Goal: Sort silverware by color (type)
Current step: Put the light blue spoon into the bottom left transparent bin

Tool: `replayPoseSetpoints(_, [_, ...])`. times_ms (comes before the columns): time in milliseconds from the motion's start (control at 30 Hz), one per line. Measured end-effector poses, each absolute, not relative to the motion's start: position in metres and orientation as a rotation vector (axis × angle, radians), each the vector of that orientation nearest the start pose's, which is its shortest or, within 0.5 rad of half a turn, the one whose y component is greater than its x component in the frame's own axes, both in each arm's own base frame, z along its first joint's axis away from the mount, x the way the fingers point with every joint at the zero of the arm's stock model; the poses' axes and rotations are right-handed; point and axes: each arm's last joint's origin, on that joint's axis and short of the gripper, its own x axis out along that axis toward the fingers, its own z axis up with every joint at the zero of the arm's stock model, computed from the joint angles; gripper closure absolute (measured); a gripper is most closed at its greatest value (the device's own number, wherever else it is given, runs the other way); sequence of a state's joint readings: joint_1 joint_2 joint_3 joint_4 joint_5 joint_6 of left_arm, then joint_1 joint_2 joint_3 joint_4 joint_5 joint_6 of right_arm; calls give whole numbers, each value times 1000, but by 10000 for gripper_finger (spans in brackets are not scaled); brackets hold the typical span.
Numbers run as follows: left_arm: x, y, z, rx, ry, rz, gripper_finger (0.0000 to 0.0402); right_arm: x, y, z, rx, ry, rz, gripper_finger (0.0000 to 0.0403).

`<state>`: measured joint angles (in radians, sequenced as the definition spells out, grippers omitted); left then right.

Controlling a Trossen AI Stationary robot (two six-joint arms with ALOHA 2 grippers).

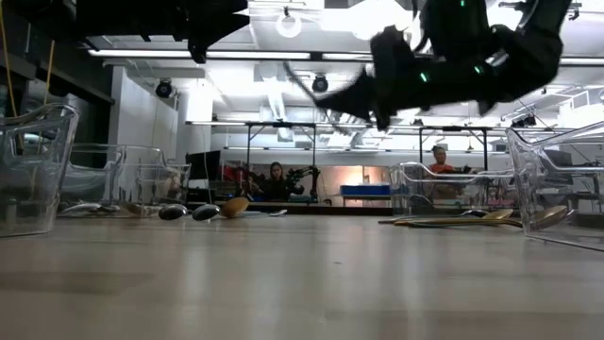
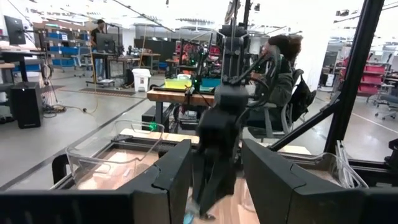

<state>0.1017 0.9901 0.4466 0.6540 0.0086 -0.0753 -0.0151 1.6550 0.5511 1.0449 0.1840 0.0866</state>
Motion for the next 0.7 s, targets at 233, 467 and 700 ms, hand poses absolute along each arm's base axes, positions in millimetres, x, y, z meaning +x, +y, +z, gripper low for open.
replayPoseSetpoints(233, [223, 23, 250, 7, -101, 93, 269, 335, -9, 214, -103, -59, -136, 402])
replayPoseSetpoints(467, [231, 23, 245, 47, -126, 79, 269, 341, -15, 224, -162, -71, -153, 402])
replayPoseSetpoints(700, [231, 22, 247, 63, -146, 62, 258, 341, -16, 225, -161, -78, -139, 403])
